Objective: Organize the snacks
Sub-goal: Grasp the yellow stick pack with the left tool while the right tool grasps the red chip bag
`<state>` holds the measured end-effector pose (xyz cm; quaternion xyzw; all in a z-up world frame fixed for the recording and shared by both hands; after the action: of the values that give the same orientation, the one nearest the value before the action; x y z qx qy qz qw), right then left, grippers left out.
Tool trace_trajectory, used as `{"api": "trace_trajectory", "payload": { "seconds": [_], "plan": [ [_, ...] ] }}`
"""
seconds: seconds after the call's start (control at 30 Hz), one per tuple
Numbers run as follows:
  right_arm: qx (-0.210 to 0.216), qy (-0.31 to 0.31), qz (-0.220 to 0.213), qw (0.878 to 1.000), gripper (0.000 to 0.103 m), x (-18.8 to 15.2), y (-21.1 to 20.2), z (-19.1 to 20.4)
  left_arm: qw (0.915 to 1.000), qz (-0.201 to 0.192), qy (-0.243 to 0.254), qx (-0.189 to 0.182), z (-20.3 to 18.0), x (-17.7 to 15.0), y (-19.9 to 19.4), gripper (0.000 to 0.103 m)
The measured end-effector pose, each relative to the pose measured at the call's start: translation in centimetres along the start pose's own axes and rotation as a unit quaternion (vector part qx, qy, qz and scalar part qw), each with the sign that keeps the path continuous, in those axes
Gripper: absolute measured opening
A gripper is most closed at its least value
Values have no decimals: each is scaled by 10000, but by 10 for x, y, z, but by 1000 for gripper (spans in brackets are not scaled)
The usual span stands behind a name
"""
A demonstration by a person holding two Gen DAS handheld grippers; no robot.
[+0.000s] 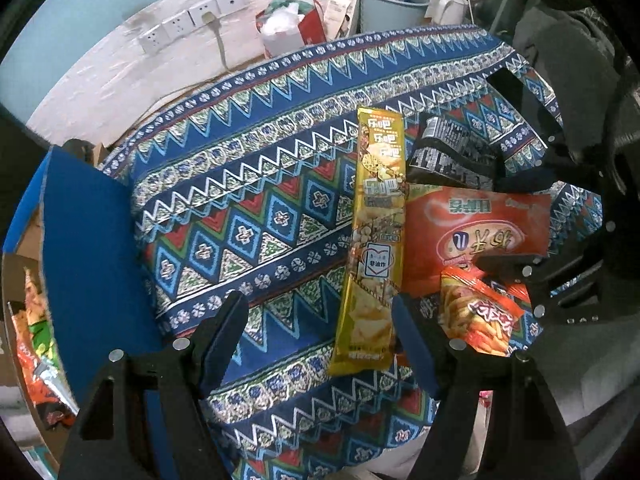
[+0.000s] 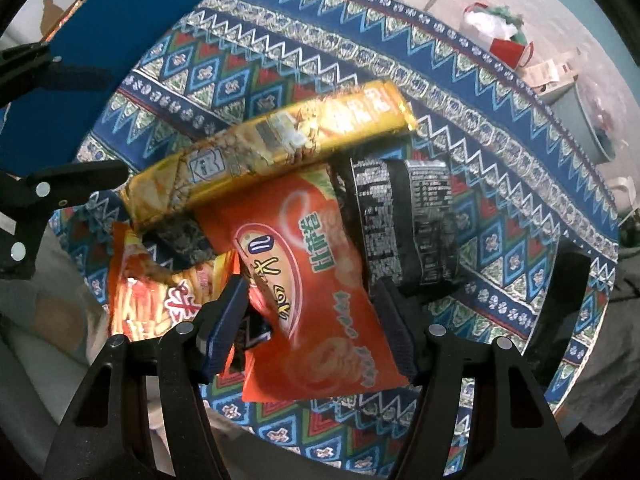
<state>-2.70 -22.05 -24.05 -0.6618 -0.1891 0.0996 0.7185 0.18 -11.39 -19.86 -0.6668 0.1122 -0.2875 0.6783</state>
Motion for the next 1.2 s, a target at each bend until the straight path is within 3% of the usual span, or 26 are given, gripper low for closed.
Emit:
{"api": "trace_trajectory", "payload": {
  "seconds": [0.17,0.37,0.63,0.8,1.0,1.13,1.2],
  "plan": [
    [45,24,111,9999,64,-4,12,-4,9999,117,9,-45,-1,3,12,76],
    [167,158,-40,9997,39,-1,16,-7,9998,158,-4,-104,-5,12,22,76],
    [-91,986,-415,9942,39,4,10,-54,9996,257,-15,-94,-12,26,41,76],
    [248,1459,-544,9875,45,0,8,-75,9994,336,-27,-125,-16,34,52,76],
    [330,1174,-455,9915,61,10,11,-70,9990,442,100,-17,-28,43,71,76],
    [283,1068,-433,9929,61,16,20,-63,9990,450,78,-5,-34,47,80,76],
    [304,1068,-439,9928,52,12,24,-59,9993,366,75,-3,-35,51,82,72]
  ]
}}
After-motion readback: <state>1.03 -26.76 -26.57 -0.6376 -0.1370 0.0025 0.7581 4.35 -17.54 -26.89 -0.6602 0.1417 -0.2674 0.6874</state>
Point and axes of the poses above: each gripper's, at about its wrist camera, not at the fingertips, and y roughly the way its jaws point, z to its left, x to its top, the point moved 6 cm from there along y, roughly the way its jaws point, and after that the axes turned 3 degrees about x, right-handed, at the moved point
